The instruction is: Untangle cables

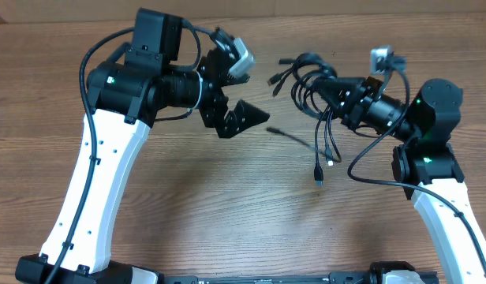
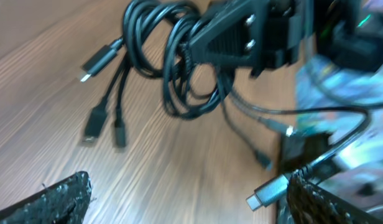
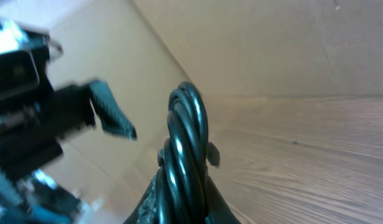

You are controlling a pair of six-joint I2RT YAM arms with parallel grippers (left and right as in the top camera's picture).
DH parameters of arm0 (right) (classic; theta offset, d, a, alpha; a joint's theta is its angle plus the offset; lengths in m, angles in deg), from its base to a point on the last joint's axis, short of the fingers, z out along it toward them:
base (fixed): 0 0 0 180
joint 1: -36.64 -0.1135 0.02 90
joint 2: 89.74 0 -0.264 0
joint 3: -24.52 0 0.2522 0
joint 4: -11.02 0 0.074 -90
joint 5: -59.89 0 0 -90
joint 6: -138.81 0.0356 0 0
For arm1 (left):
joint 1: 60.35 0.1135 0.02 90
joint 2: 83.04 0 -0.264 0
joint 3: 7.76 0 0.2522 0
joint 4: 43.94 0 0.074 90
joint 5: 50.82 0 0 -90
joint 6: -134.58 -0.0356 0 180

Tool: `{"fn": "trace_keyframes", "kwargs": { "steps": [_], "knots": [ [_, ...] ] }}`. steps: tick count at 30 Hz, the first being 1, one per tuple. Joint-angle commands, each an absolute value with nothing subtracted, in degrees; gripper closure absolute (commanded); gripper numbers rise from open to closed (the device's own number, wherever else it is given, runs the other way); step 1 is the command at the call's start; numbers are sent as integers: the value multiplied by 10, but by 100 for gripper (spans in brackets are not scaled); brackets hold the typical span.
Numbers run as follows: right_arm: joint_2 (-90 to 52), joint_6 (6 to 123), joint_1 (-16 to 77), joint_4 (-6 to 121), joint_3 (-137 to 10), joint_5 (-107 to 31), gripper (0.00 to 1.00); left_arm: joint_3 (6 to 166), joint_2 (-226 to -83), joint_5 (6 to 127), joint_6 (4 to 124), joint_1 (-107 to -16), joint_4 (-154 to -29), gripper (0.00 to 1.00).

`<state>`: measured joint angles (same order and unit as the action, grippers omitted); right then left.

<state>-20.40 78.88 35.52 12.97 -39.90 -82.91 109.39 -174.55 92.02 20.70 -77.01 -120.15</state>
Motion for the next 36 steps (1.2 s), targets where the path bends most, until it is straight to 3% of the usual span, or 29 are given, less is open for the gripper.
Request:
{"fn": "trace_keyframes", "kwargs": {
  "steps": [1,8,17,24,36],
  "knots": [
    [-206,943,359,81,-408,-805,96,1106,-1737,1037,318,-769,-1164,0],
    [-206,1069,359,-14,-408,-783,96,1103,-1737,962,539,-769,-1083,0],
    [-206,1224,359,-35,-408,-736,96,1103,-1737,905,732,-790,-1032,0],
    [-206,1258,358,-67,-408,-725,96,1103,-1737,891,845,-816,-1031,0],
    [-206,1285,346,-67,-408,-726,96,1103,-1739,823,915,-863,-981,0]
  ]
}}
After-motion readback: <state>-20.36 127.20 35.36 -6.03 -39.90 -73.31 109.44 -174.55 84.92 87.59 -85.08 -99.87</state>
